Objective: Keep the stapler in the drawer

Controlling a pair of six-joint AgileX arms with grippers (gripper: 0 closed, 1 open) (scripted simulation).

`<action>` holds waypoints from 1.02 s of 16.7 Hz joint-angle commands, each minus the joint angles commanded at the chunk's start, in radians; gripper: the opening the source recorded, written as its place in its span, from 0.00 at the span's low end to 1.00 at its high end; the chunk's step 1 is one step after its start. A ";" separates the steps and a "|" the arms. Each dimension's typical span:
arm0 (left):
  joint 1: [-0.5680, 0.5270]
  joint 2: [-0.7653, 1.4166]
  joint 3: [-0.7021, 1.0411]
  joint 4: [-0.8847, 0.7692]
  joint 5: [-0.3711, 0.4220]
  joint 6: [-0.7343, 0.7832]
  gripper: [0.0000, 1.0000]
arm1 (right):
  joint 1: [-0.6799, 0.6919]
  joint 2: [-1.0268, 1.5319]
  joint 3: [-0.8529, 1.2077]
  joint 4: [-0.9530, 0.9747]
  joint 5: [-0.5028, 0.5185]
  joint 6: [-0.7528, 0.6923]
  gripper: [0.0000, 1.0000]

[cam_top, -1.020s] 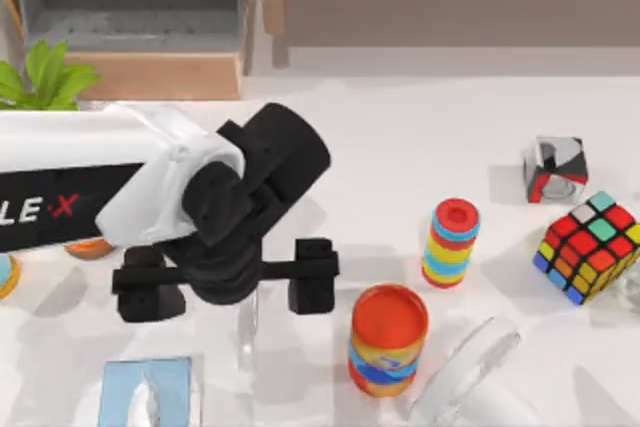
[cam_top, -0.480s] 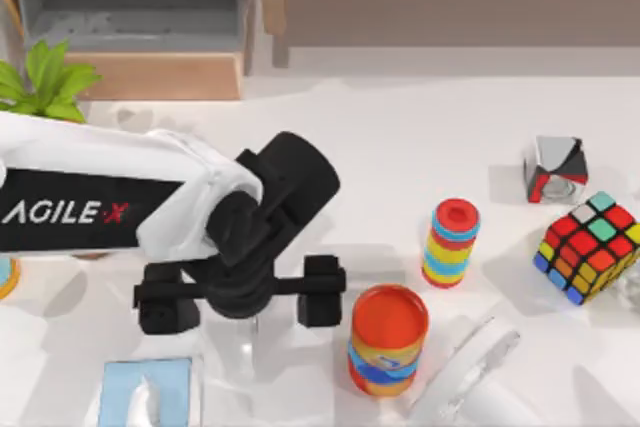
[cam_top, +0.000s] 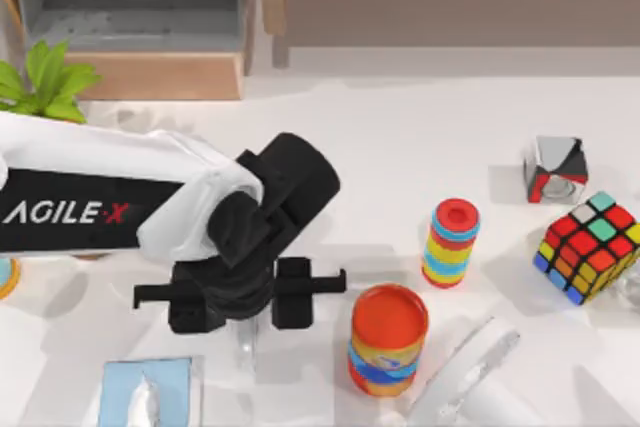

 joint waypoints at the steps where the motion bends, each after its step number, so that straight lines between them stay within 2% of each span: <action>1: 0.000 0.000 0.000 0.000 0.000 0.000 0.25 | 0.000 0.000 0.000 0.000 0.000 0.000 1.00; 4: 0.000 0.000 0.000 0.000 0.000 0.000 0.02 | 0.000 0.000 0.000 0.000 0.000 0.000 1.00; 5: 0.000 0.000 0.000 0.000 0.000 0.000 0.00 | 0.000 0.000 0.000 0.000 0.000 0.000 1.00; 14: 0.004 -0.002 0.001 -0.004 -0.001 0.002 0.00 | 0.000 0.000 0.000 0.000 0.000 0.000 1.00; 17: 0.033 -0.023 0.018 -0.053 -0.012 0.010 0.00 | 0.000 0.000 0.000 0.000 0.000 0.000 1.00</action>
